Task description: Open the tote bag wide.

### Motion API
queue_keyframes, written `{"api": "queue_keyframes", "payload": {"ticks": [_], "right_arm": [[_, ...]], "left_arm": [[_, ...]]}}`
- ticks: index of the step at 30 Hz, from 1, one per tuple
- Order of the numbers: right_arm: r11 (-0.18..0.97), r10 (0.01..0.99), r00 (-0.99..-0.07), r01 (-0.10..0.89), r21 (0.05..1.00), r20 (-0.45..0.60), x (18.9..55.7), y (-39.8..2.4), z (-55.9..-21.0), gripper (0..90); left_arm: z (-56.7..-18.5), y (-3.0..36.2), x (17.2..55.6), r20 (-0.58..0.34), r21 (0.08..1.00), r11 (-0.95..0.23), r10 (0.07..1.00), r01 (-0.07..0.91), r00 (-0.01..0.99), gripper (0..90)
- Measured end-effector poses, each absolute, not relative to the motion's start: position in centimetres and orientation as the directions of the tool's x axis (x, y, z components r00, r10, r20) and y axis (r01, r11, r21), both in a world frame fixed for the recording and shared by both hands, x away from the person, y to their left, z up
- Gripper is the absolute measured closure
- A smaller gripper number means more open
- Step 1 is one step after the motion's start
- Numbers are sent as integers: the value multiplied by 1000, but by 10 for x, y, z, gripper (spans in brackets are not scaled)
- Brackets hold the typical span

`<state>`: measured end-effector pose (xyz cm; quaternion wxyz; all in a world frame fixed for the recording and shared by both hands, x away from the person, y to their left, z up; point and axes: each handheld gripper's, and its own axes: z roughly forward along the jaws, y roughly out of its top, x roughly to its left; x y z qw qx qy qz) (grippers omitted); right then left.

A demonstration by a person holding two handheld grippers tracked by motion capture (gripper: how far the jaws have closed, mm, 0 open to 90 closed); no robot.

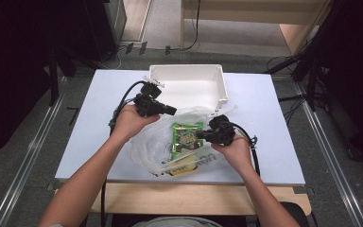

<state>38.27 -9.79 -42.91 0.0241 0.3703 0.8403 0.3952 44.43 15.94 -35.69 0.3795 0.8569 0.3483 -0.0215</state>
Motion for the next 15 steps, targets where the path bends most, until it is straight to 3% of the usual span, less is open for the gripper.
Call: {"api": "queue_keyframes", "payload": {"ticks": [15], "right_arm": [[419,639,-730,595,686,242,377,-103,-429,898]], "left_arm": [[-409,126,485,-330,565,-516,574,644,749,900]]}}
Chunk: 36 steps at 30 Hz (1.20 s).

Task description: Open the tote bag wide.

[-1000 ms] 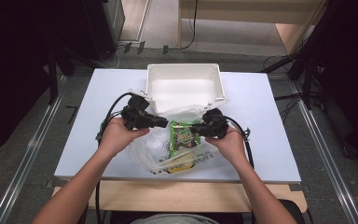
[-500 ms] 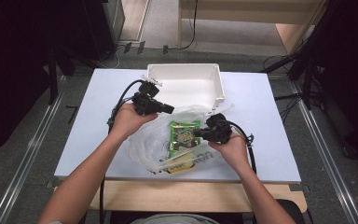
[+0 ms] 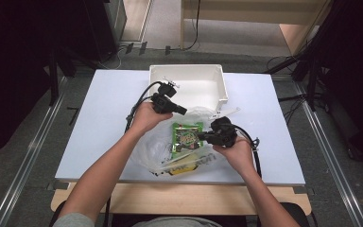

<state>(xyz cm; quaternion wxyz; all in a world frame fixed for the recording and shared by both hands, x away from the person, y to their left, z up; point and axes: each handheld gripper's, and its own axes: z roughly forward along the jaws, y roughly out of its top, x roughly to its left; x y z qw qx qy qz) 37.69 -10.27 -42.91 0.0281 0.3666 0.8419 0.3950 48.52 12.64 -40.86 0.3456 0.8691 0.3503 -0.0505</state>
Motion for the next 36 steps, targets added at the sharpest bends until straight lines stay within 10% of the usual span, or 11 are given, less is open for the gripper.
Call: {"api": "queue_keyframes", "payload": {"ticks": [36], "right_arm": [[493,574,-781,570,658,246,330,-90,-450,900]], "left_arm": [[-460,124,490,-326,528,-500,626,686,708,900]]}}
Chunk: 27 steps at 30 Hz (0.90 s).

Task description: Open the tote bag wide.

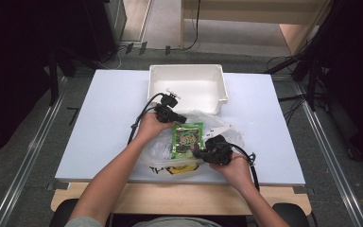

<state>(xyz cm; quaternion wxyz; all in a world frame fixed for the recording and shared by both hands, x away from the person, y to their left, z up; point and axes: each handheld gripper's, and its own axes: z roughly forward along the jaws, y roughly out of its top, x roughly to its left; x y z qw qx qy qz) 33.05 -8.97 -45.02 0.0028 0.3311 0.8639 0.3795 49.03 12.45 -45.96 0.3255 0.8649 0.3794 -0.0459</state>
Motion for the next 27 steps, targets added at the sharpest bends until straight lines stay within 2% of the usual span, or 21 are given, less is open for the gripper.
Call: {"api": "queue_keyframes", "payload": {"ticks": [27], "right_arm": [[511,553,-783,590,625,286,269,-119,-475,900]], "left_arm": [[-460,124,489,-310,536,-500,634,681,709,896]]}}
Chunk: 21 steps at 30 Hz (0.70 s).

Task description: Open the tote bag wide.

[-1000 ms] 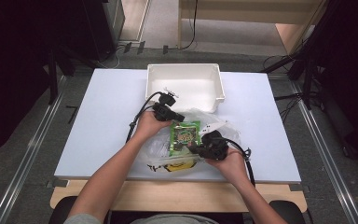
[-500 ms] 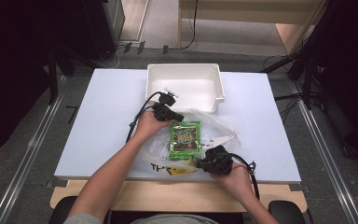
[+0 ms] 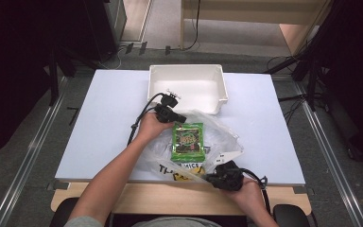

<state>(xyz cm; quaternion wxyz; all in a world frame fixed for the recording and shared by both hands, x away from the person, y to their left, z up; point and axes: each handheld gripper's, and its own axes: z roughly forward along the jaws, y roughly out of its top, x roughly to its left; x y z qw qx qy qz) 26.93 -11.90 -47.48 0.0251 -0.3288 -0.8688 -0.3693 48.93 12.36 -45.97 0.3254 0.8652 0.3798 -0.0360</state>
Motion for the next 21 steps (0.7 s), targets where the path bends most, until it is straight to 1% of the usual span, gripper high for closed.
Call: {"api": "queue_keyframes", "payload": {"ticks": [2,5,8,11,17,21], "right_arm": [[547,548,-783,602,582,294,267,-119,-479,900],[565,552,-788,595,571,274,263,-117,-479,900],[523,550,-783,594,612,290,266,-120,-471,900],[490,556,-782,582,649,282,272,-123,-460,900],[424,582,-758,591,686,293,287,-130,-442,900],[395,611,-743,584,709,272,304,-133,-436,900]], "left_arm": [[-460,124,490,-313,537,-493,638,685,704,896],[-460,124,490,-313,536,-491,639,686,702,896],[-459,123,489,-310,535,-495,639,685,704,892],[-459,123,489,-313,531,-493,642,689,700,887],[-459,122,489,-305,530,-499,642,686,703,886],[-459,122,489,-309,529,-494,645,690,699,887]]}}
